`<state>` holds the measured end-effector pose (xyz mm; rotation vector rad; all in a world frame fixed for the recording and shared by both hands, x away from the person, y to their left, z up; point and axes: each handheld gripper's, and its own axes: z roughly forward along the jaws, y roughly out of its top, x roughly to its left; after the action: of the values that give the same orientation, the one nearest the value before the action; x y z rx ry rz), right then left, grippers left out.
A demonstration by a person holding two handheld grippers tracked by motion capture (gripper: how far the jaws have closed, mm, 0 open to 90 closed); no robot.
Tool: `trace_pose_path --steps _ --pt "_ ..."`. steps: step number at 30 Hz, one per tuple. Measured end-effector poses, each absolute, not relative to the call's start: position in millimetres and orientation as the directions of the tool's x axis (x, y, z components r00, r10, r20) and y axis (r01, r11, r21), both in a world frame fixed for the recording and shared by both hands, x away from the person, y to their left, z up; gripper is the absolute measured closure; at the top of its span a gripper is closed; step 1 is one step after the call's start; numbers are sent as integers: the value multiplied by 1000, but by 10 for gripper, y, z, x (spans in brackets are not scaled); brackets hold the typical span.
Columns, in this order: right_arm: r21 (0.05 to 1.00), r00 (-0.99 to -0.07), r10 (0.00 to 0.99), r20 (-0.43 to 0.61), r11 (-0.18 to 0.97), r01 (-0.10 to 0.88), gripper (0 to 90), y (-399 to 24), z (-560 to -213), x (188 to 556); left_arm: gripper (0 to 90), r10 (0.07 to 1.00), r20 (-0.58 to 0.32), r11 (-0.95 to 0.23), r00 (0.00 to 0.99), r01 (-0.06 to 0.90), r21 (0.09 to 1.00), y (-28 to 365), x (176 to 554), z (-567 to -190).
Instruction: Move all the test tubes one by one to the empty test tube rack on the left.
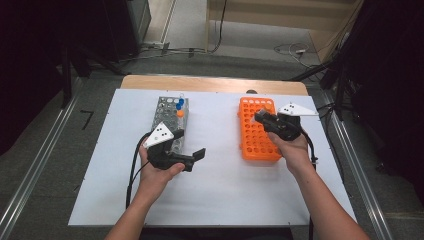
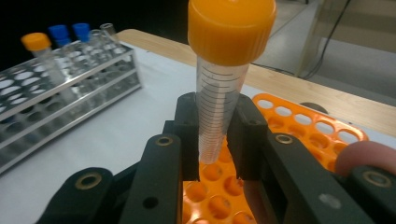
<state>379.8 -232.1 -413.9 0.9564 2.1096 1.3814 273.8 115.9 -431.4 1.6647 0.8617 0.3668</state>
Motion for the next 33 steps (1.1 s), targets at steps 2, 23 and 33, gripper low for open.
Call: trace_pose_path --steps 2,23,33 --pt "916 -674 739 3 269 298 721 -2311 -4139 3707 1 701 -204 -62 683 343 937 1136 2733 -4317" --pt "883 -807 591 -16 387 266 721 -1994 -4371 2919 31 634 -188 -111 750 329 938 835 2652 -4324" --pt "870 -847 531 -6 421 257 721 -1785 -4467 2782 207 566 -172 -131 806 294 947 705 2591 -4332"
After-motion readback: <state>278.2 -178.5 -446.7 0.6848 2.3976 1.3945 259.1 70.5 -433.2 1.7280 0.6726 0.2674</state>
